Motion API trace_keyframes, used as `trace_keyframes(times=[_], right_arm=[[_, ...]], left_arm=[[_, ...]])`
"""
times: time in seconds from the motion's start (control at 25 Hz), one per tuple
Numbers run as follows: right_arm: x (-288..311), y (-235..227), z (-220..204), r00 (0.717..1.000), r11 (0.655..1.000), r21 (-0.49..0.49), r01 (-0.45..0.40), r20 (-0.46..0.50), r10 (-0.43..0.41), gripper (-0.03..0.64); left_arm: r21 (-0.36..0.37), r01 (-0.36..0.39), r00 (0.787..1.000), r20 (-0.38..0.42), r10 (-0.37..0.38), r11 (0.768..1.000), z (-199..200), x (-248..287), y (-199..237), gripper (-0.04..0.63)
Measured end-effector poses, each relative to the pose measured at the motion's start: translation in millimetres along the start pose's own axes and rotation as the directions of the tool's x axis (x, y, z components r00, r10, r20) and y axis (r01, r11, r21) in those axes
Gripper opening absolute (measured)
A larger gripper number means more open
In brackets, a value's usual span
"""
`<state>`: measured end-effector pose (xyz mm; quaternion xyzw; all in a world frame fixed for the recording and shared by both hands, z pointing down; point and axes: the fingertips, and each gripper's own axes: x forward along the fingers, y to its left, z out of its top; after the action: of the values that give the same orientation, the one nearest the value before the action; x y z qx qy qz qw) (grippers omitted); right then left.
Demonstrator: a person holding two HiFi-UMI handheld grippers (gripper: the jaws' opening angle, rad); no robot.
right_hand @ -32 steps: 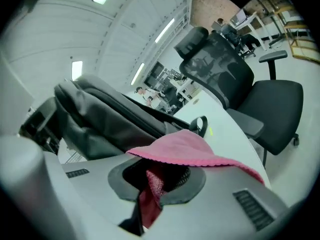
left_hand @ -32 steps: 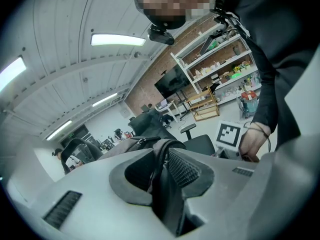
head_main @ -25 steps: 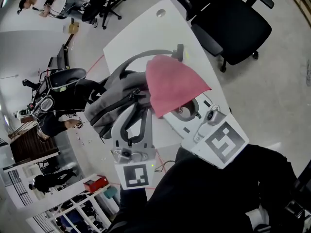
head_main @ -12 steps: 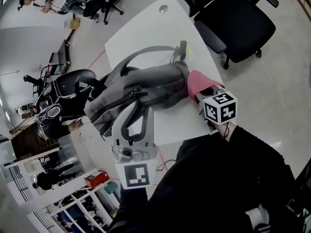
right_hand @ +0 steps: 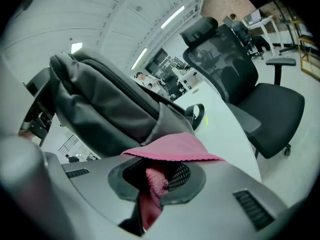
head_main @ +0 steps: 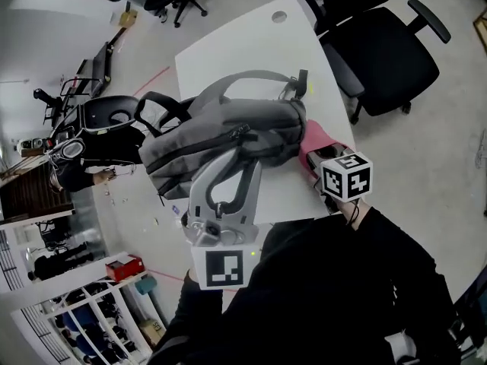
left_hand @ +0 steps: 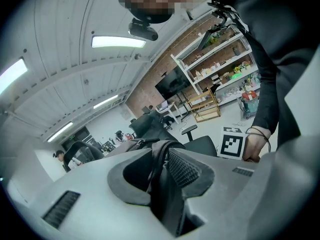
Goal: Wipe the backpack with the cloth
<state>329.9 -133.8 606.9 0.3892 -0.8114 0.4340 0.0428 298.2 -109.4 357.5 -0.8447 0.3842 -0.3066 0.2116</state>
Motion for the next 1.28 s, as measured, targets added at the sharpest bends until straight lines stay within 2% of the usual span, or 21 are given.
trace_keyframes(times=[0.12,0.2,0.24,0.32,0.4,0.44,0.52,0.6,0.68,0.8,0.96,1.04,1.16,1.28], right_arm=[[-16,27,28,0.997,0.999,-0.049,-0.011,0.07,0.015,0.051],[-28,48,44,0.992,0.997,-0.076,-0.021,0.121,0.03,0.051],[-33,56,53,0.988,0.995,-0.095,-0.021,0.148,0.035,0.051],[-41,70,73,0.978,0.992,-0.126,-0.005,0.207,0.031,0.051],[-45,88,90,0.962,0.991,-0.131,0.027,0.272,0.01,0.051],[-45,96,98,0.953,0.99,-0.13,0.048,0.304,-0.007,0.051],[-51,110,117,0.928,0.984,-0.139,0.111,0.368,-0.052,0.051],[-64,141,124,0.896,0.974,-0.14,0.18,0.431,-0.103,0.051],[-73,174,121,0.861,0.965,-0.123,0.232,0.488,-0.145,0.051],[-79,192,124,0.804,0.948,-0.116,0.297,0.566,-0.183,0.051],[-85,209,136,0.735,0.906,-0.143,0.398,0.641,-0.222,0.051],[-86,219,139,0.707,0.882,-0.161,0.444,0.667,-0.234,0.051],[-83,231,136,0.683,0.841,-0.195,0.505,0.685,-0.252,0.051],[-74,250,135,0.686,0.816,-0.248,0.521,0.691,-0.228,0.051]], left_arm=[[0.01,0.011,0.999,0.04,-0.011,1.0,-2,-5,-2,0.106],[0.003,0.06,0.996,0.067,-0.06,0.998,-8,-7,-11,0.114],[0.013,0.095,0.992,0.079,-0.096,0.995,-11,-4,-18,0.137],[0.075,0.144,0.982,0.114,-0.152,0.987,-11,2,-26,0.253],[0.131,0.145,0.97,0.178,-0.167,0.981,-7,-4,-14,0.267],[0.128,0.139,0.963,0.214,-0.164,0.982,-7,-9,-3,0.267],[0.053,0.134,0.947,0.286,-0.144,0.989,-9,-24,24,0.267],[-0.055,0.17,0.929,0.341,-0.141,0.984,-21,-63,46,0.265],[-0.143,0.234,0.909,0.383,-0.164,0.962,-43,-111,56,0.264],[-0.245,0.324,0.875,0.444,-0.192,0.914,-77,-148,52,0.239],[-0.354,0.445,0.846,0.466,-0.258,0.823,-119,-153,35,0.196],[-0.383,0.479,0.839,0.465,-0.283,0.79,-136,-148,32,0.195],[-0.395,0.502,0.826,0.483,-0.291,0.769,-149,-145,39,0.195],[-0.4,0.503,0.837,0.445,-0.318,0.766,-161,-142,44,0.195]])
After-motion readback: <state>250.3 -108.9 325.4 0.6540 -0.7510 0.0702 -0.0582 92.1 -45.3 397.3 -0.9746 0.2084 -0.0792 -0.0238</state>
